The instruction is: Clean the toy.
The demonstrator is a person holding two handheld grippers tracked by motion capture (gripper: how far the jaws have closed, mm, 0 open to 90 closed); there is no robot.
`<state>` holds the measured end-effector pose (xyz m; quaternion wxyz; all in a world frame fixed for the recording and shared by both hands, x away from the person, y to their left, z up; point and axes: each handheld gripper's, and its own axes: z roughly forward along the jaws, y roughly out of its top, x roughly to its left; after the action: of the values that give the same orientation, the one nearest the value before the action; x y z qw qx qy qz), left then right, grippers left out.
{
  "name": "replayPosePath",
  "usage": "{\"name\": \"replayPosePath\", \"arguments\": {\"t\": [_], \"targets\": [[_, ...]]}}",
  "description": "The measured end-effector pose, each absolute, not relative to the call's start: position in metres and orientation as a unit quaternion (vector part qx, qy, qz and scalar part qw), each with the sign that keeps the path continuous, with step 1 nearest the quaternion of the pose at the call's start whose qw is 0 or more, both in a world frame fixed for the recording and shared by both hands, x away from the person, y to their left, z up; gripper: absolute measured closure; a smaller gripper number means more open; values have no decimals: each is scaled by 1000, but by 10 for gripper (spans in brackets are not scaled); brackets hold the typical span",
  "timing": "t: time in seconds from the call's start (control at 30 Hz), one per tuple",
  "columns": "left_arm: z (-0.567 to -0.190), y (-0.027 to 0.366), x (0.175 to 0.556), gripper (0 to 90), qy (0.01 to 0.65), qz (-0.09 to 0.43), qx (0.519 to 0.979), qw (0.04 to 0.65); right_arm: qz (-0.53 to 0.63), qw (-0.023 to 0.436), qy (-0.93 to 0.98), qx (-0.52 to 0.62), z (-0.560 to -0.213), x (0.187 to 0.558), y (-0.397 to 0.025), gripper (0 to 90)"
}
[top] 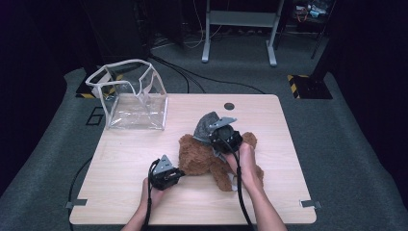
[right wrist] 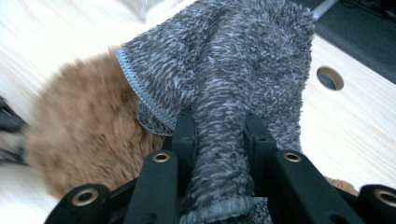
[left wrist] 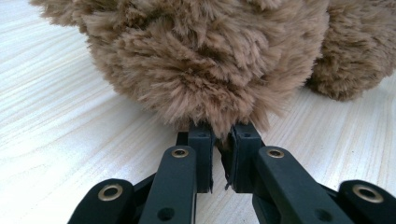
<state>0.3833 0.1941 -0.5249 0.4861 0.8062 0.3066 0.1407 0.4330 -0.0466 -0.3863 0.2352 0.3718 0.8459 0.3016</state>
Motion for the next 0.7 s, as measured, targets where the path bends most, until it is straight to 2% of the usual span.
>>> {"name": "replayPosePath", "arguments": {"t": [0.13,0.4,0.7], "targets": [[-525,195,383,823,305,139,807,486,281,248,844,384,-397,437,-52,712],[-525,195,383,822,306,139,807,486,278,265,822,421,-398,444,-87,712],[-524,195,383,819,306,138,806,487,281,263,795,469,-403,445,-124,712]]}}
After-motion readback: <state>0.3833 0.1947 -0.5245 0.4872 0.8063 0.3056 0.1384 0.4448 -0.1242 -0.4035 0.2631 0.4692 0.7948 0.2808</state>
